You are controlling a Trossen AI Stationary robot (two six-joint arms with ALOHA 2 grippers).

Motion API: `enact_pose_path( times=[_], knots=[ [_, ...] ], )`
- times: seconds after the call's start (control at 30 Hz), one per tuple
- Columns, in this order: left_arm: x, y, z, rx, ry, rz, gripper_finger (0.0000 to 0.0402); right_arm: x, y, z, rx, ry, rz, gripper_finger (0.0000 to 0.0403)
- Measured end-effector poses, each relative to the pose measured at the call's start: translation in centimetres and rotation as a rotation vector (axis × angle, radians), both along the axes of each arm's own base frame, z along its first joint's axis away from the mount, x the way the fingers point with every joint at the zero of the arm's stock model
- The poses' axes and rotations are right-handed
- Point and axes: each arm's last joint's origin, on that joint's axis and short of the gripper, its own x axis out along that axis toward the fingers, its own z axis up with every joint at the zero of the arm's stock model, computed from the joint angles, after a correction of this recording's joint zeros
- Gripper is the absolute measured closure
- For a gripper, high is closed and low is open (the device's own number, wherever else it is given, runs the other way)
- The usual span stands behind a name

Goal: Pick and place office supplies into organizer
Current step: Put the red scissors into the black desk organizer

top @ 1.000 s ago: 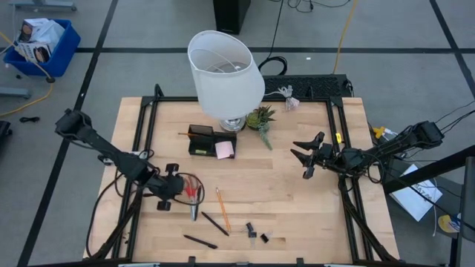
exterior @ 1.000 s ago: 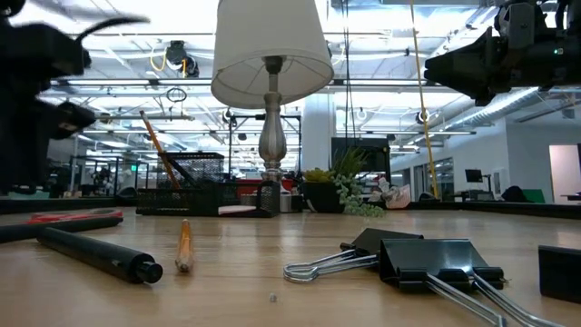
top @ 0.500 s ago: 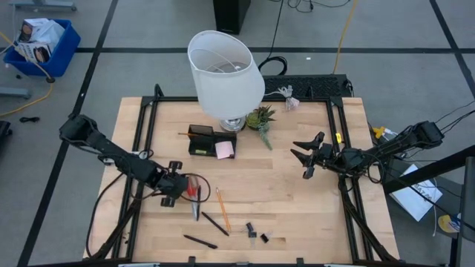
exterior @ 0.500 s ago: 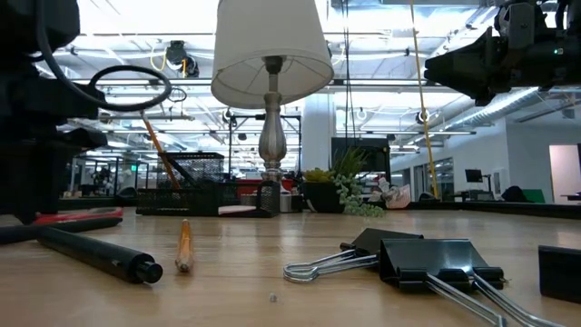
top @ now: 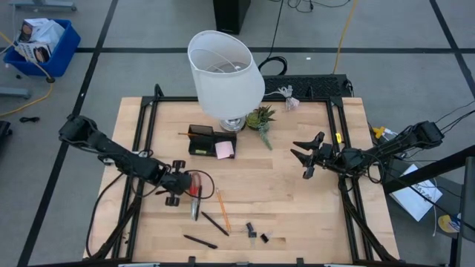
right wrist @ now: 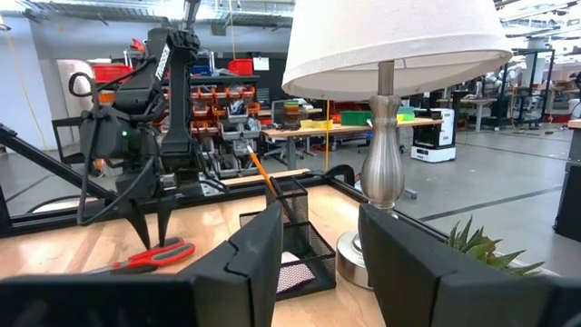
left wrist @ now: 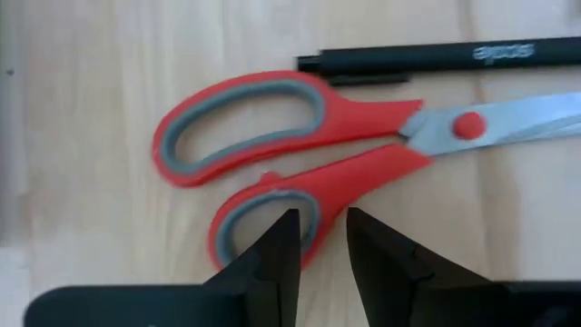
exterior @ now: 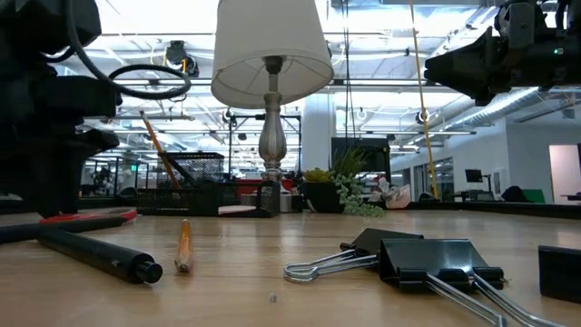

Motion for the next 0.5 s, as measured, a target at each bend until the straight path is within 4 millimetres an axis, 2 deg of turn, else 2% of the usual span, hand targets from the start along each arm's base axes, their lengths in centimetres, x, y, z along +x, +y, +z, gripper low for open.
enact_pose_path(
  times=[0.17,0.37,0.5],
  knots=[
    [0.07,-0.27,-0.30,-0.073,0.040,-0.034,0.0314,0.00,-0.01,0.00,0.000,0.000,0.000,0.0261],
    [0.25,-0.51,-0.77,-0.054,0.061,-0.071,0.0383,0.00,0.00,0.00,0.000,0.000,0.000,0.0261],
    [0.32,-0.69,-0.78,-0.039,0.038,-0.060,0.0372,0.00,0.00,0.00,0.000,0.000,0.000,0.0261]
  ],
)
